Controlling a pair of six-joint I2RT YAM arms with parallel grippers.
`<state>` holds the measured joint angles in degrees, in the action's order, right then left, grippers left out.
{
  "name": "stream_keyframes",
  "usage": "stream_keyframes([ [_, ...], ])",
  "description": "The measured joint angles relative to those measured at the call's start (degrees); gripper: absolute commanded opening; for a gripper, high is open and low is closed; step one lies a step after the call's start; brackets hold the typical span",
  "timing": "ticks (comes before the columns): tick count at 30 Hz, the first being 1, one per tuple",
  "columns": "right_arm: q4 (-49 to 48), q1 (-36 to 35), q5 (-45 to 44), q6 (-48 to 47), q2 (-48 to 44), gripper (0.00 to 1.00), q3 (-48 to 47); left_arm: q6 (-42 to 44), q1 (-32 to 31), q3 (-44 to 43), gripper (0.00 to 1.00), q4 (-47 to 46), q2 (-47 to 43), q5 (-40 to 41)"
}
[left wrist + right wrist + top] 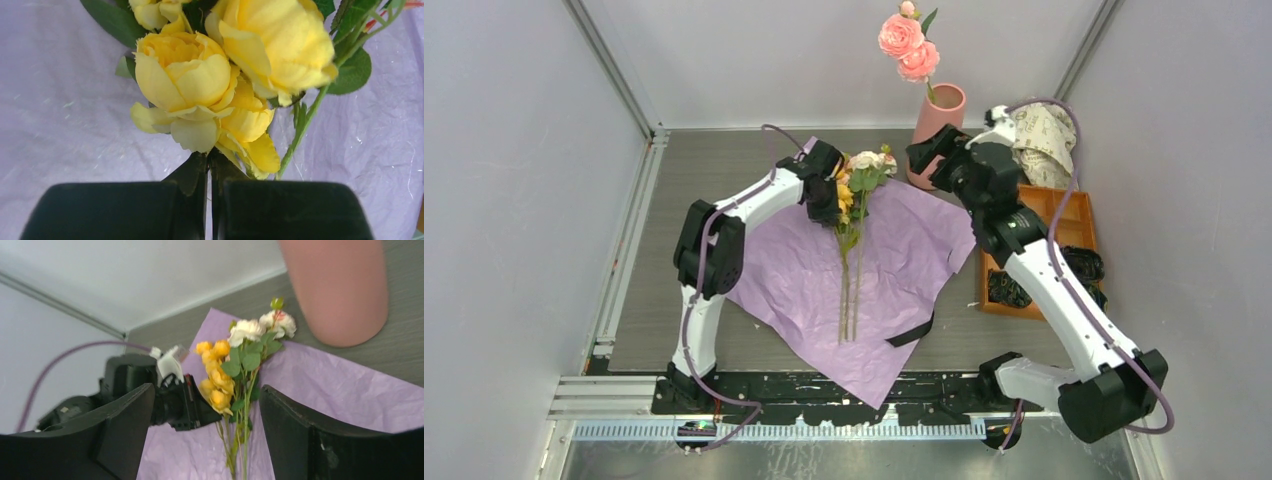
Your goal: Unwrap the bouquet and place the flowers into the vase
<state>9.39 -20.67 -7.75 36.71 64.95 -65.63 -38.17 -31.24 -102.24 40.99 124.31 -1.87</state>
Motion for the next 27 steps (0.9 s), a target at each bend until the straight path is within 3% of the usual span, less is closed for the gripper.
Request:
stream_keyframes([
  [4, 1.66, -5.29, 0.0, -0.9, 4.07, 0.71, -0.17, 1.33, 0.96, 4.35, 0.0, 0.96, -6.51, 3.26],
  [11, 3.06, -11.63, 1.88, -0.74, 16.44, 0.45, -3.45, 3.23, 2.64, 8.61, 0.0, 1.92, -19.06, 7.48],
  [19, 7.26, -11.72, 2.47, -0.61, 34.91, 0.45, -11.28, 4.68, 3.21, 14.36, 0.0, 1.55, -22.97, 8.55],
  [25, 10.25, -11.72, 1.79, -1.51, 42.58, 0.5, -18.34, 5.51, 5.4, 20.81, 0.0, -0.04, -22.97, 7.58],
  [27, 10.78, -11.69, 1.42, -2.08, 44.11, 0.5, -19.91, 5.7, 6.03, 22.14, 0.05, -0.68, -22.97, 7.1],
])
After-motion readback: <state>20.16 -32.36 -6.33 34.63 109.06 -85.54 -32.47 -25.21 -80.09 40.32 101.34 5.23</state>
